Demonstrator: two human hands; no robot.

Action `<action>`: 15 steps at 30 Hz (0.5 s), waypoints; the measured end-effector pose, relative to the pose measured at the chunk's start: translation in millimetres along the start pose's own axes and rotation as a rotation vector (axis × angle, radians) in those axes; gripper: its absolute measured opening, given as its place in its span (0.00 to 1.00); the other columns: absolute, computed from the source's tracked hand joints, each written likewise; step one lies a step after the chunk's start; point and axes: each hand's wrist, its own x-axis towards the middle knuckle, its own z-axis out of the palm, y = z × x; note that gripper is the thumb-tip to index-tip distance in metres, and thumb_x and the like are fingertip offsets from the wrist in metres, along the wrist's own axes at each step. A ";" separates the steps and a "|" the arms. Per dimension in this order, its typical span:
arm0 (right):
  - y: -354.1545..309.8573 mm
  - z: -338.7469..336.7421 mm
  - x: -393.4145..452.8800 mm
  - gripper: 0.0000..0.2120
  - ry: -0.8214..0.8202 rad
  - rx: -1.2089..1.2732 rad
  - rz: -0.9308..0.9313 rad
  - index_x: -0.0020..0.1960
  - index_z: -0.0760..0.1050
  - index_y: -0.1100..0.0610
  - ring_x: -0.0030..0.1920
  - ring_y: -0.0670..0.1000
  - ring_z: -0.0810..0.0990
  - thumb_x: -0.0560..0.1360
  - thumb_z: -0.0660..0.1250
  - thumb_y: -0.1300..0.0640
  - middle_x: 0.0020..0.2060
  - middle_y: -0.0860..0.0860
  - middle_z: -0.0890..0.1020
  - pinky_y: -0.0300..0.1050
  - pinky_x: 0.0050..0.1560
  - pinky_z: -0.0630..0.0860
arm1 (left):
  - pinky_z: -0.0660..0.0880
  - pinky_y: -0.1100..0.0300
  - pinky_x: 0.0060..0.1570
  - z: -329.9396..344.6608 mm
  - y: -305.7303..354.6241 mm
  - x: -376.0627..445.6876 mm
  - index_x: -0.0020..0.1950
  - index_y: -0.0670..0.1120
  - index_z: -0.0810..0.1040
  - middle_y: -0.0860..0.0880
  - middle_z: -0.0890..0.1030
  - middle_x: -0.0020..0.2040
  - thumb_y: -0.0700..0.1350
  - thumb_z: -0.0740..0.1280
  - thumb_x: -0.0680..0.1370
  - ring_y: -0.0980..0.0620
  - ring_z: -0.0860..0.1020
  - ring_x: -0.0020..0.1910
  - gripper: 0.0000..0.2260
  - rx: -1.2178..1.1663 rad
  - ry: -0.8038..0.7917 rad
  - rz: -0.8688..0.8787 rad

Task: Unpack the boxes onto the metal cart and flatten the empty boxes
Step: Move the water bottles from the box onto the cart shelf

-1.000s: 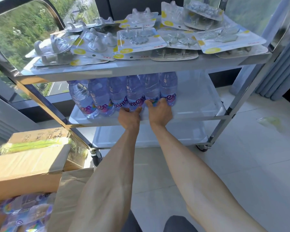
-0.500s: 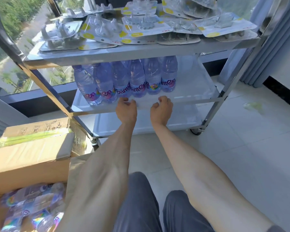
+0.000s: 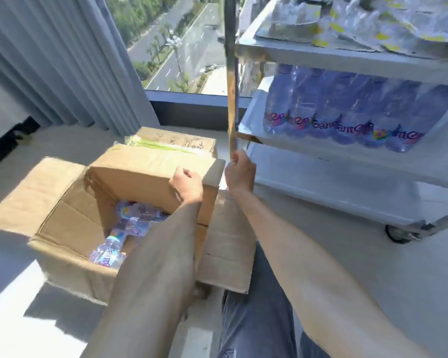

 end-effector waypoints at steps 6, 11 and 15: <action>12.5 111.5 -72.9 0.15 -0.725 -0.362 0.046 0.59 0.80 0.56 0.62 0.57 0.78 0.74 0.63 0.62 0.59 0.56 0.82 0.41 0.58 0.73 | 0.71 0.54 0.61 -48.3 -129.3 26.8 0.61 0.40 0.80 0.38 0.79 0.62 0.42 0.67 0.76 0.40 0.75 0.65 0.15 0.294 -0.198 -0.339; 43.0 124.9 -116.3 0.18 -1.055 -0.648 0.202 0.66 0.74 0.63 0.65 0.56 0.76 0.79 0.62 0.57 0.64 0.53 0.77 0.42 0.58 0.73 | 0.70 0.53 0.63 -57.1 -185.4 27.0 0.69 0.41 0.73 0.40 0.76 0.67 0.45 0.66 0.78 0.40 0.73 0.68 0.19 0.406 -0.339 -0.531; 45.8 130.7 -102.9 0.17 -0.755 -0.564 0.297 0.65 0.73 0.63 0.66 0.59 0.76 0.78 0.61 0.59 0.64 0.59 0.77 0.45 0.62 0.73 | 0.72 0.52 0.65 -26.7 -214.2 28.4 0.69 0.39 0.72 0.39 0.76 0.66 0.45 0.65 0.77 0.40 0.74 0.66 0.21 0.462 -0.451 -0.604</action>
